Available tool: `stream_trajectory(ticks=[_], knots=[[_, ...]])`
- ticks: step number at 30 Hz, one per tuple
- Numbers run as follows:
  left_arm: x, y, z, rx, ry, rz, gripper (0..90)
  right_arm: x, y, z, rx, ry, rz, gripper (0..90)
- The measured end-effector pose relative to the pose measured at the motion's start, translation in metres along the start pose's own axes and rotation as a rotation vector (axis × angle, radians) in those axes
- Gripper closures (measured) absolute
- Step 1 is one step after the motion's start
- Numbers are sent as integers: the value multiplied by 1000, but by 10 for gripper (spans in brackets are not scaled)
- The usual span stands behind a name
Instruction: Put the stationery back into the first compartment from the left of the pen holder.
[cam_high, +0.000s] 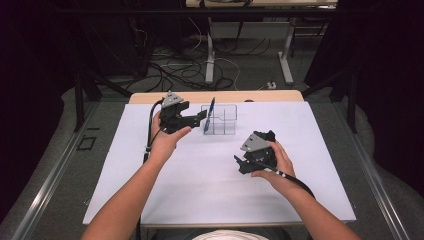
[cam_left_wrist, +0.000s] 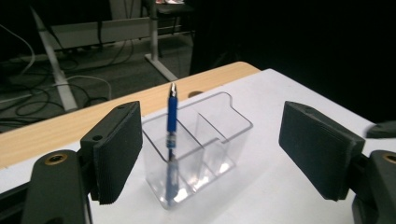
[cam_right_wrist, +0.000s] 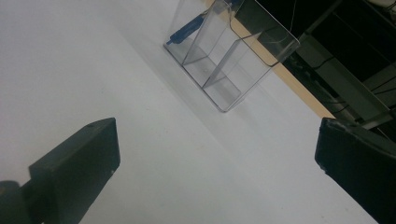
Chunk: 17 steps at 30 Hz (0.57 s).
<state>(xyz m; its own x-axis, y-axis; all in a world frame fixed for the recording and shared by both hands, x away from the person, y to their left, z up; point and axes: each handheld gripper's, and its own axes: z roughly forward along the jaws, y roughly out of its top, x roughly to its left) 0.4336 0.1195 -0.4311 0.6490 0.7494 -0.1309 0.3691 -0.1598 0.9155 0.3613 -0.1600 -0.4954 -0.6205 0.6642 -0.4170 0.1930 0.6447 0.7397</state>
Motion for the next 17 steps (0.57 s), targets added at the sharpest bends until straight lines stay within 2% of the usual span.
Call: stream_trajectory(ticks=[2, 6, 10, 12, 17], knots=[[-2, -3, -5, 13, -14, 3, 188, 0, -1, 0, 1, -1, 9, 0], [-7, -13, -14, 29, -4, 7, 146, -2, -2, -1, -1, 1, 16, 0], [-9, -24, -22, 44, -11, 1, 16, -3, -3, -2, -2, 6, 29, 0], [-9, -30, -26, 50, -11, 4, 2, -4, -5, -2, 2, 9, 38, 0], [-7, -44, -36, 54, 1, -28, 1, -7, -6, -2, 5, 22, 76, 0]])
